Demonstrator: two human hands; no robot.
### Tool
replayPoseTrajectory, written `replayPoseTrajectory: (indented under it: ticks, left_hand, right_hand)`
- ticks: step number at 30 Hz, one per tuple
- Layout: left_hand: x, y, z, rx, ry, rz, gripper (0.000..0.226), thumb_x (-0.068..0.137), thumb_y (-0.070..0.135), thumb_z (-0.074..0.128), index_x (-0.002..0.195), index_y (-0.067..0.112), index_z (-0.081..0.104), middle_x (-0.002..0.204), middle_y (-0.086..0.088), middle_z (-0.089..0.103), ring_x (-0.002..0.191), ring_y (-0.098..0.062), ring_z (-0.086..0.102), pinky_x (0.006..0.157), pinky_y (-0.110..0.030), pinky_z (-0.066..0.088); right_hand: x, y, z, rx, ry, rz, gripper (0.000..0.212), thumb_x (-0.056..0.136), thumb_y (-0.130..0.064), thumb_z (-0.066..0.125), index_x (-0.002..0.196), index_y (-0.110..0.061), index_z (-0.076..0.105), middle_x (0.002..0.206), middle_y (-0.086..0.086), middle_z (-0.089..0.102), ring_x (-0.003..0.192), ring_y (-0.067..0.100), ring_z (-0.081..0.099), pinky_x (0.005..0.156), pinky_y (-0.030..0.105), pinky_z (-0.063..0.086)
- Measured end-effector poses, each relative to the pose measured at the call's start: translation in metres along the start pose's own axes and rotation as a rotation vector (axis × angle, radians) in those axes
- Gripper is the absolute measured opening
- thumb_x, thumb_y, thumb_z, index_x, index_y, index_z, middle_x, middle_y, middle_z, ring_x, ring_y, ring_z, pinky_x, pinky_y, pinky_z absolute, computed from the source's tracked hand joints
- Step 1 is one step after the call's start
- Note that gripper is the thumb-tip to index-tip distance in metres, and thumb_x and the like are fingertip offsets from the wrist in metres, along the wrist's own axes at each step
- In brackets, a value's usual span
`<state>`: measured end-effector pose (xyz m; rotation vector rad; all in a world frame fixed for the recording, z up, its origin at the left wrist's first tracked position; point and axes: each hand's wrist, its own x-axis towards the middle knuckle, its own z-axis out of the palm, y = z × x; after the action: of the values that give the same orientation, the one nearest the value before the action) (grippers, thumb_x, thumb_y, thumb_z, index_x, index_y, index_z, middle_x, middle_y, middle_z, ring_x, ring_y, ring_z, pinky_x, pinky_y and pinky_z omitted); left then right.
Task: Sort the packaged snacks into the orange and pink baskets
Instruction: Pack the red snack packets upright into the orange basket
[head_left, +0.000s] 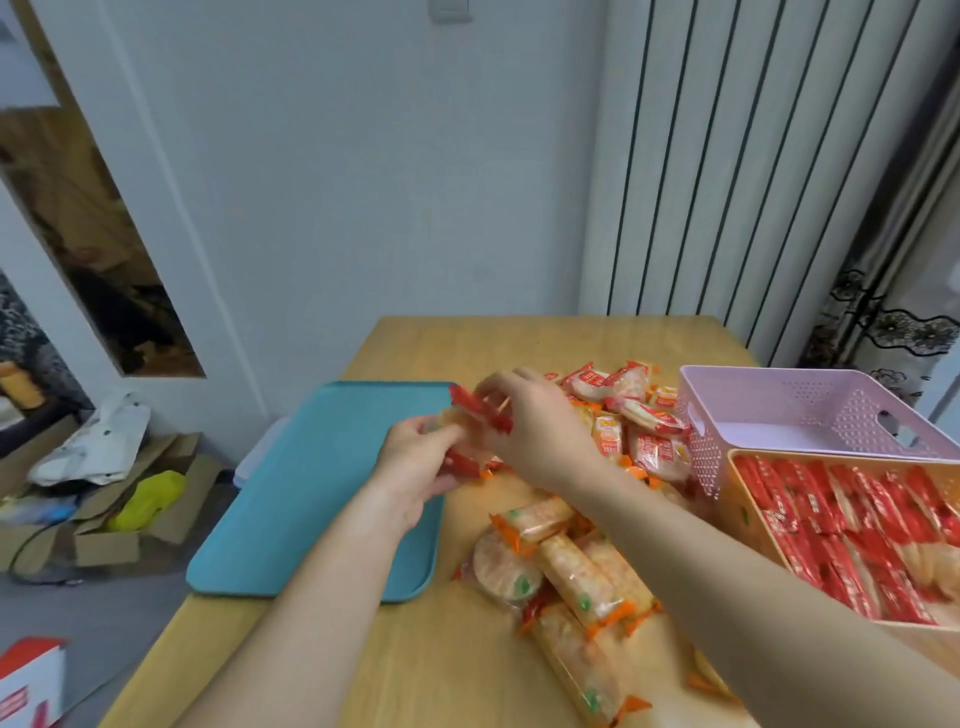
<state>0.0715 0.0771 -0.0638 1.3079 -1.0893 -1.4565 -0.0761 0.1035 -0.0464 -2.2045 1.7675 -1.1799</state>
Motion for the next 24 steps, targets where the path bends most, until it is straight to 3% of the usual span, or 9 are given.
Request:
replayPoseTrajectory:
  ticks: [2, 5, 8, 9, 11, 13, 15, 19, 24]
  left_hand:
    - [0.002, 0.003, 0.000, -0.256, -0.022, -0.114, 0.029, 0.099, 0.030, 0.054, 0.099, 0.006, 0.070, 0.079, -0.013, 0.069, 0.064, -0.025, 0.066, 0.057, -0.035, 0.059]
    - [0.012, -0.001, -0.013, -0.366, -0.075, -0.222, 0.057, 0.094, 0.061, 0.053, 0.108, 0.009, 0.073, 0.093, -0.015, 0.074, 0.077, -0.029, 0.070, 0.061, -0.038, 0.060]
    - [0.024, -0.009, -0.023, -0.115, 0.028, -0.091, 0.034, 0.090, 0.026, 0.074, 0.117, 0.006, 0.068, 0.095, -0.012, 0.074, 0.079, -0.023, 0.071, 0.056, -0.033, 0.057]
    - [0.030, -0.011, -0.027, -0.052, 0.071, -0.072, 0.033, 0.088, 0.015, 0.075, 0.118, 0.004, 0.065, 0.099, -0.013, 0.073, 0.081, -0.023, 0.072, 0.057, -0.033, 0.058]
    - [0.037, -0.011, -0.031, -0.053, 0.099, -0.095, 0.032, 0.087, 0.007, 0.074, 0.117, 0.001, 0.064, 0.103, -0.018, 0.073, 0.083, -0.025, 0.073, 0.058, -0.033, 0.059]
    - [0.045, -0.011, -0.036, -0.135, 0.092, -0.160, 0.028, 0.087, 0.004, 0.073, 0.113, -0.002, 0.063, 0.101, -0.021, 0.073, 0.082, -0.027, 0.074, 0.054, -0.031, 0.059]
    - [0.053, -0.011, -0.039, -0.220, 0.082, -0.199, 0.025, 0.089, 0.005, 0.072, 0.111, 0.000, 0.062, 0.099, -0.021, 0.073, 0.079, -0.026, 0.073, 0.051, -0.031, 0.058]
    - [0.064, -0.014, -0.040, -0.267, 0.093, -0.224, 0.021, 0.090, 0.008, 0.070, 0.109, 0.005, 0.063, 0.098, -0.018, 0.072, 0.077, -0.027, 0.072, 0.047, -0.030, 0.056]
    - [0.064, -0.014, -0.046, -0.243, 0.056, -0.257, 0.019, 0.090, 0.013, 0.071, 0.107, 0.009, 0.064, 0.094, -0.014, 0.074, 0.076, -0.024, 0.072, 0.053, -0.033, 0.056]
  right_hand:
    - [-0.002, -0.002, 0.008, 0.020, -0.063, -0.022, 0.040, 0.081, -0.048, 0.079, 0.106, -0.018, 0.072, 0.095, 0.001, 0.062, 0.083, 0.021, 0.064, 0.073, 0.035, 0.053]
    - [0.003, -0.002, 0.007, 0.152, -0.235, 0.017, 0.039, 0.075, -0.043, 0.068, 0.104, -0.018, 0.075, 0.097, -0.003, 0.073, 0.088, 0.016, 0.069, 0.082, 0.034, 0.057]
    - [0.020, 0.013, 0.007, 0.228, -0.178, 0.146, 0.032, 0.082, -0.023, 0.060, 0.110, -0.017, 0.074, 0.104, -0.005, 0.075, 0.096, 0.013, 0.069, 0.091, 0.034, 0.056]
    - [0.027, 0.020, 0.008, 0.141, -0.182, 0.170, 0.035, 0.085, -0.017, 0.060, 0.119, -0.017, 0.071, 0.111, -0.003, 0.073, 0.101, 0.016, 0.068, 0.092, 0.034, 0.055]
    - [0.037, 0.032, 0.015, -0.125, -0.375, 0.174, 0.052, 0.089, -0.025, 0.061, 0.140, -0.022, 0.055, 0.130, 0.003, 0.064, 0.119, 0.025, 0.061, 0.098, 0.036, 0.050]
    - [0.043, 0.037, 0.026, -0.409, -0.616, 0.146, 0.071, 0.087, -0.039, 0.064, 0.152, -0.027, 0.038, 0.144, 0.007, 0.051, 0.134, 0.032, 0.047, 0.108, 0.047, 0.042]
    - [0.045, 0.038, 0.040, -0.644, -0.719, 0.084, 0.080, 0.085, -0.042, 0.070, 0.154, -0.025, 0.032, 0.146, 0.010, 0.047, 0.137, 0.035, 0.041, 0.111, 0.055, 0.033]
    - [0.048, 0.044, 0.058, -0.816, -0.636, -0.064, 0.073, 0.085, -0.038, 0.070, 0.147, -0.020, 0.038, 0.137, 0.011, 0.052, 0.129, 0.034, 0.047, 0.107, 0.054, 0.033]
    - [0.057, 0.055, 0.049, -0.719, -0.570, -0.077, 0.051, 0.087, -0.032, 0.063, 0.136, -0.024, 0.051, 0.119, 0.002, 0.065, 0.115, 0.027, 0.060, 0.098, 0.045, 0.036]
